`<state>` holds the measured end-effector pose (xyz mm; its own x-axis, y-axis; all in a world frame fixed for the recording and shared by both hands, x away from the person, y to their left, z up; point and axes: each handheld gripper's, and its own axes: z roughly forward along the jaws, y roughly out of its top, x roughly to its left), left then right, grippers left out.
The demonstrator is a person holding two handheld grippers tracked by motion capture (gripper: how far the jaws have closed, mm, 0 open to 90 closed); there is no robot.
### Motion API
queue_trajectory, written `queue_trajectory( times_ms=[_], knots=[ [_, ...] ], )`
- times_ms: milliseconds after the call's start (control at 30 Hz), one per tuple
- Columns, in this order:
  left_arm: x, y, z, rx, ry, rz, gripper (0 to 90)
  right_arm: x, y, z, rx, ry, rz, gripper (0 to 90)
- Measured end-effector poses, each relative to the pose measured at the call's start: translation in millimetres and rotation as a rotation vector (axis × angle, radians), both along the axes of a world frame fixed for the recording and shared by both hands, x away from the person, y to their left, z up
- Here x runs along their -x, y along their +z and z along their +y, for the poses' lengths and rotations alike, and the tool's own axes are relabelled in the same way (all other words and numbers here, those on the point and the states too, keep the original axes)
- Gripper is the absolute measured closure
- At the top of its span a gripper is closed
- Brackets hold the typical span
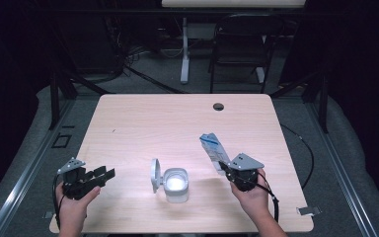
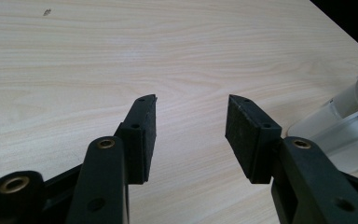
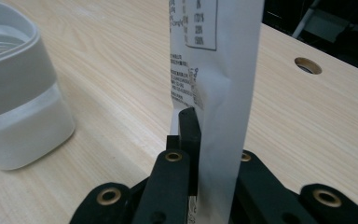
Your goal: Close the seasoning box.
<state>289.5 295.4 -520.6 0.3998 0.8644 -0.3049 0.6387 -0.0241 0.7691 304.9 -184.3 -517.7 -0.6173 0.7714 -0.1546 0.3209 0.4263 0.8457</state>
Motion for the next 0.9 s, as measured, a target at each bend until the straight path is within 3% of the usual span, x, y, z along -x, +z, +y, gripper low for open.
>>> queue_trajectory(
  times_ms=[167, 333, 900],
  knots=[
    [0.0, -0.2, 0.6, 0.001, 0.006, -0.001, 53.4, -5.6, -2.1, -2.0, -0.002, -0.027, 0.017, 89.7],
    [0.1, -0.2, 0.3, 0.002, 0.001, 0.001, 53.4, -12.7, -4.7, -6.1, -0.040, -0.054, 0.036, 89.7],
    [1.2, 1.4, -0.3, 0.003, -0.002, -0.007, 53.4, -35.2, -21.9, -5.1, -0.017, -0.106, 0.086, 89.6]
  ],
)
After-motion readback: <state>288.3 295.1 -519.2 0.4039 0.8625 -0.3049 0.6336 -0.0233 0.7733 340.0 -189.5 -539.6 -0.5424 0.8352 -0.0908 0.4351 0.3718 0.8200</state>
